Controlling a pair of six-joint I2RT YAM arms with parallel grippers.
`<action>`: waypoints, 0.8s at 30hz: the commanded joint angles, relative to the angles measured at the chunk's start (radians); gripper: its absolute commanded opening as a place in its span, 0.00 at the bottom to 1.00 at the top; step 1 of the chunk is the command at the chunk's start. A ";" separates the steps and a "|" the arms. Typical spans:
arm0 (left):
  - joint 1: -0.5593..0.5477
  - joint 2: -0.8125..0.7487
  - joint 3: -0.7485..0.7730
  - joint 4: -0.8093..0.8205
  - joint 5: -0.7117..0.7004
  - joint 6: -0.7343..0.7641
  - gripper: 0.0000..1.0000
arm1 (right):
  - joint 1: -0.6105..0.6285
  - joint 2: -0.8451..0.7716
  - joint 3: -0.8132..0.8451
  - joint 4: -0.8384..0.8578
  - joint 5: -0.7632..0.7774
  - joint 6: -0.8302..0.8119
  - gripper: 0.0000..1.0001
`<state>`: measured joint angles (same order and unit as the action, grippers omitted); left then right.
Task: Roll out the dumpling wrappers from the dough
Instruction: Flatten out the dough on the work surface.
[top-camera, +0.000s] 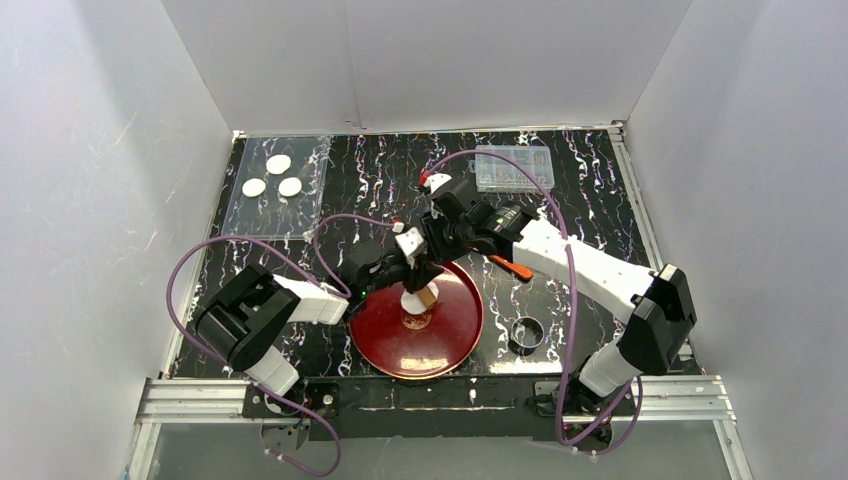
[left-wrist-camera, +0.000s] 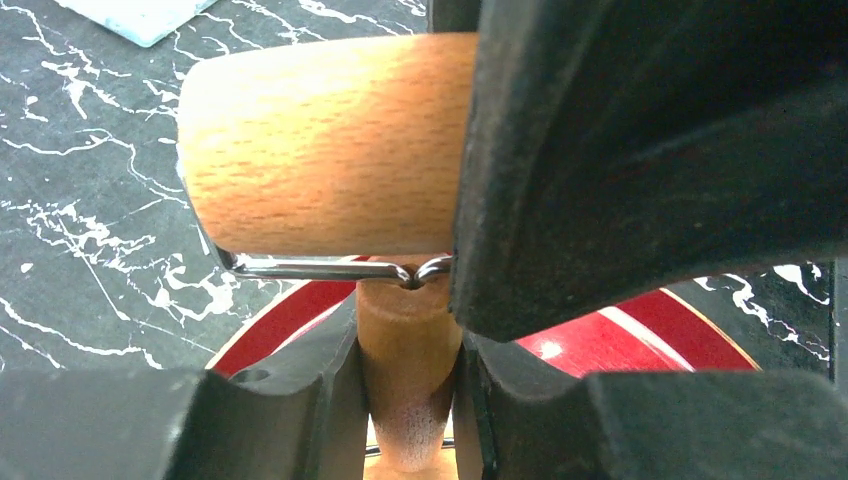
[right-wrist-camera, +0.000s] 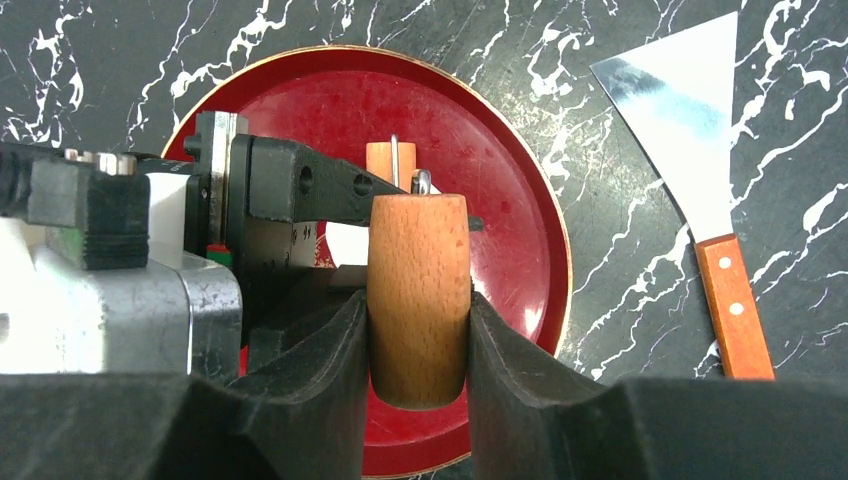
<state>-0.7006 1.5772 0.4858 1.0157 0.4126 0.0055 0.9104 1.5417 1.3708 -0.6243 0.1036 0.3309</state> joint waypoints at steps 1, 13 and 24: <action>-0.025 0.034 -0.039 -0.044 -0.078 -0.086 0.00 | 0.111 0.021 -0.037 0.056 -0.187 -0.023 0.01; -0.042 0.073 -0.120 -0.097 -0.143 -0.100 0.00 | 0.123 0.007 -0.137 0.093 -0.175 0.012 0.01; -0.041 -0.011 -0.198 -0.154 -0.205 -0.136 0.00 | 0.132 0.028 -0.184 0.158 -0.190 0.054 0.01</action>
<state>-0.7418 1.5539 0.3145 1.0695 0.2947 -0.0605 0.9562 1.5425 1.1755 -0.4690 0.1318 0.3428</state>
